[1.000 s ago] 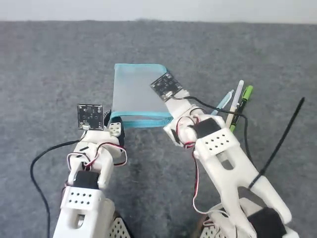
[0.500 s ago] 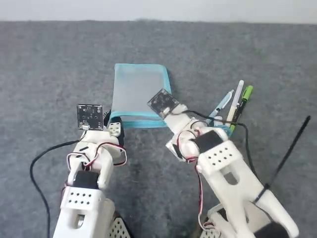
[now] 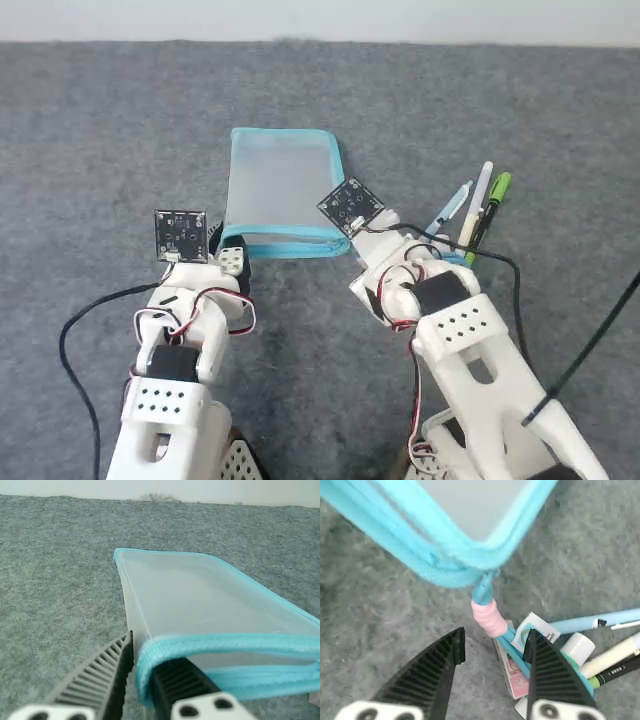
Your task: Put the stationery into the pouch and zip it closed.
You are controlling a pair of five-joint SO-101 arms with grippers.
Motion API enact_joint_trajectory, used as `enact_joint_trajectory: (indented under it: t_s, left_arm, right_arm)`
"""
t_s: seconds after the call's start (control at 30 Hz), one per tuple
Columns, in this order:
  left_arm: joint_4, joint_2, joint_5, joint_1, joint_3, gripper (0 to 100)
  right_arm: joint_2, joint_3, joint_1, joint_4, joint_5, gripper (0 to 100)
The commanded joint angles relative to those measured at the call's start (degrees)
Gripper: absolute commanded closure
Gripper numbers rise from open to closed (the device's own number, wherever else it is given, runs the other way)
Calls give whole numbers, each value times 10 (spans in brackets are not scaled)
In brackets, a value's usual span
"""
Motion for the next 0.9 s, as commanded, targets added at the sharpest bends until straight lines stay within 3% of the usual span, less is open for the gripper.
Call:
enact_joint_trajectory:
  t_s: [0.0,0.27,0.53,0.7,0.87]
  left_arm:
    - [-19,5,-4,2,-36,989]
    - [-19,4,-4,2,-36,989]
    - [-19,4,-4,2,-36,989]
    - [-18,6,-4,1,-36,989]
    - [14,3,-54,3,-39,989]
  right_arm:
    - [-25,-4,-13,-15,7,807]
    - [26,-11,-41,-75,-8,807]
    - [165,-115,-37,-91,-21,813]
    - [189,-164,3,-91,-22,998]
    - [213,-219,55,-91,-32,991]
